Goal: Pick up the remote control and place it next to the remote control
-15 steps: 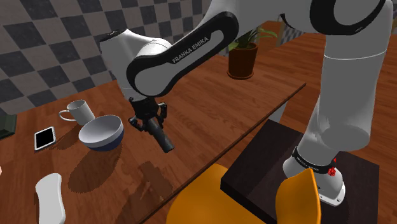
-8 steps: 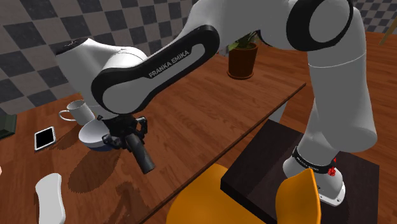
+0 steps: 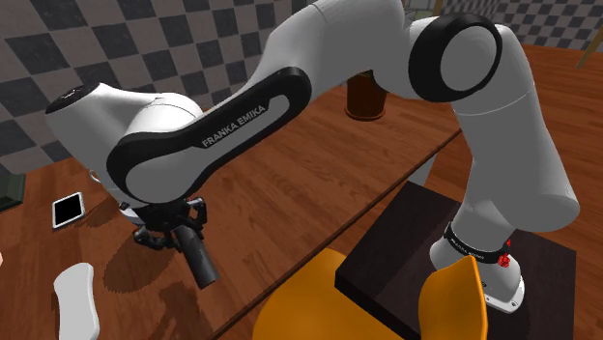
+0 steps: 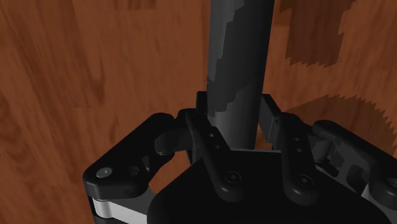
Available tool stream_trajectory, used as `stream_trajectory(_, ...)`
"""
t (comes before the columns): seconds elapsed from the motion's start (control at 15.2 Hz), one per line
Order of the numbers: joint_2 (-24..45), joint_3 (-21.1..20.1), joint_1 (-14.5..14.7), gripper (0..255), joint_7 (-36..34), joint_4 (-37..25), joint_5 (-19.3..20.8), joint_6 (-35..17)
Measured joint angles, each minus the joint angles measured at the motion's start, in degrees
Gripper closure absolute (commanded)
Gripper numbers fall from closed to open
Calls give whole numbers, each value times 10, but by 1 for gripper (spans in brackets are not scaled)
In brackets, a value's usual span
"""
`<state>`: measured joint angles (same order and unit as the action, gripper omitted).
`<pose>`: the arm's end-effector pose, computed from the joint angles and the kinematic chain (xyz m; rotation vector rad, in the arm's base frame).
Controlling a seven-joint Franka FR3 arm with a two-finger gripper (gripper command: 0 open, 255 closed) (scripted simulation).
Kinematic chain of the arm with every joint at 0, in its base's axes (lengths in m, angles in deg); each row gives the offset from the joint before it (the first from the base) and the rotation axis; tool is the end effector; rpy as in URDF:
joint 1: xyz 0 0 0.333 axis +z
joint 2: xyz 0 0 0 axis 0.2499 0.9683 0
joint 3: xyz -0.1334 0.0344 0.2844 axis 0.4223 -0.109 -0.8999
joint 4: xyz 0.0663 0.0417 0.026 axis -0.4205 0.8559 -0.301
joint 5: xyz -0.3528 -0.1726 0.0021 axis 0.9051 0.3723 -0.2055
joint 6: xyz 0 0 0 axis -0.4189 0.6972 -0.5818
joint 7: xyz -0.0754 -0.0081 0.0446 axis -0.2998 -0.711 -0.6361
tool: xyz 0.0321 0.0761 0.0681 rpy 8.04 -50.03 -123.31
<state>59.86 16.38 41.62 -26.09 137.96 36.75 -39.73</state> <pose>0.4785 0.5147 0.3843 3.0430 -0.3146 0.0014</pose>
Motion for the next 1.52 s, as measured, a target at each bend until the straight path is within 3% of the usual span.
stream_trajectory(0.66, 27, 9, 1, 255, -11, 34, 14, -58)
stream_trajectory(1.12, 29, 9, 1, 255, -12, 38, 15, -65)
stream_trajectory(1.19, 29, 9, 1, 0, -12, 38, 15, -65)
stream_trajectory(1.52, 29, 9, 1, 0, -12, 38, 15, -65)
